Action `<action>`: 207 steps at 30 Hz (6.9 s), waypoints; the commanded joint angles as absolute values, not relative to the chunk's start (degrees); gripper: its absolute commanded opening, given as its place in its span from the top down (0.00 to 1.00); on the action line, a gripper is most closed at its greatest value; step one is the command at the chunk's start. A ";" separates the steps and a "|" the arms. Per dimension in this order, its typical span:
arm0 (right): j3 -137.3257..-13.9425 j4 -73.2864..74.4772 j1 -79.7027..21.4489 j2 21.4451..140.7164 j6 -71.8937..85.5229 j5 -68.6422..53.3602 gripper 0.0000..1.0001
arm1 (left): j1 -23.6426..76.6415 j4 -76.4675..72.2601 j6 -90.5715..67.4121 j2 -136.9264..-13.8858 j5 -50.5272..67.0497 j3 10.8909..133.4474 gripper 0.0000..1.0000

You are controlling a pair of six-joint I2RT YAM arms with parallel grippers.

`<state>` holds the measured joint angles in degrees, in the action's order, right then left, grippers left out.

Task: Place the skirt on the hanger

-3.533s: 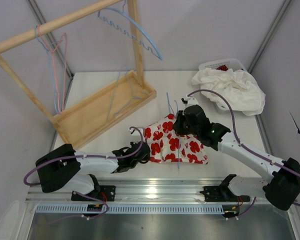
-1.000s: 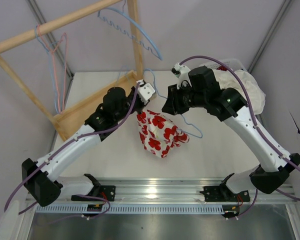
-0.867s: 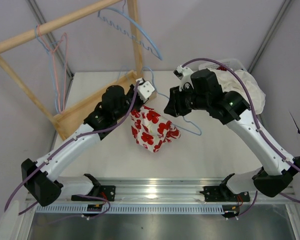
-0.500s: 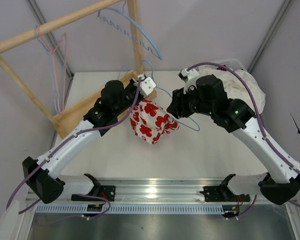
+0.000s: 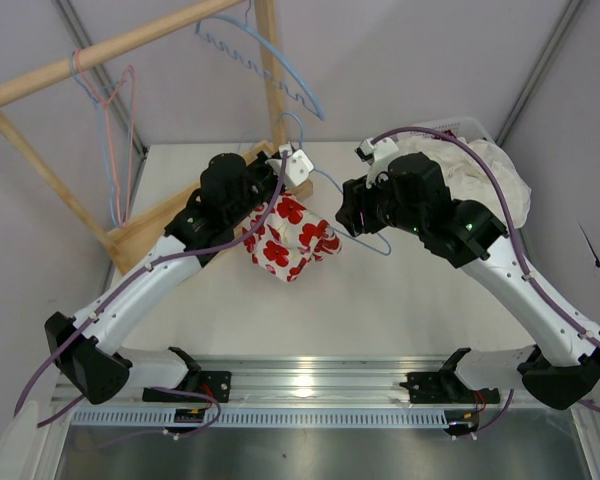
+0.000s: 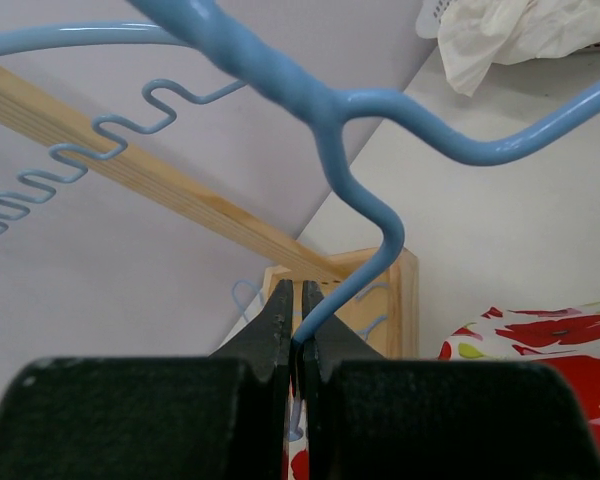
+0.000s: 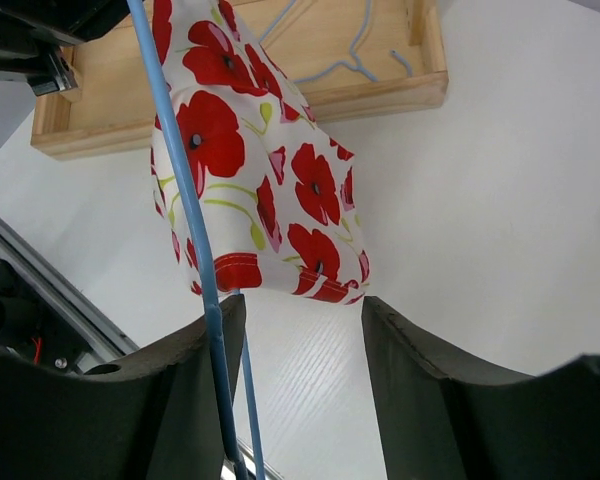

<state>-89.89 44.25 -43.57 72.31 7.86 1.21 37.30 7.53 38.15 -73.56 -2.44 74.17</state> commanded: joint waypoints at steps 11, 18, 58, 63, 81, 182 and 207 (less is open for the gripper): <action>-93.86 41.66 -44.03 72.68 7.74 1.50 0.42 | 36.74 6.24 42.18 -73.74 -4.04 78.05 1.00; -94.92 42.10 -44.73 72.77 6.77 0.70 0.51 | 36.65 7.65 42.02 -73.74 -3.51 78.75 1.00; -87.26 17.58 -46.41 74.87 -1.76 6.77 1.00 | 29.79 9.57 18.74 -65.32 -9.74 80.68 0.00; -93.68 18.29 -45.97 81.73 -1.23 6.15 1.00 | 29.71 16.60 8.45 -57.32 -12.75 79.11 0.01; -98.94 -1.59 -46.32 94.81 3.43 2.72 1.00 | 29.71 32.77 1.05 -42.71 -19.50 73.38 0.00; -155.13 11.68 -47.63 132.72 1.76 8.26 0.41 | 29.79 29.88 1.06 -37.44 -12.39 64.34 0.00; -104.28 26.47 -46.33 81.98 8.25 13.27 0.01 | 29.36 29.45 -12.99 -41.92 -5.03 63.38 0.00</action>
<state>-113.89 26.04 -48.40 90.59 4.51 11.27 29.85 30.96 -8.03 -42.02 -9.69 64.38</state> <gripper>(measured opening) 0.992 0.994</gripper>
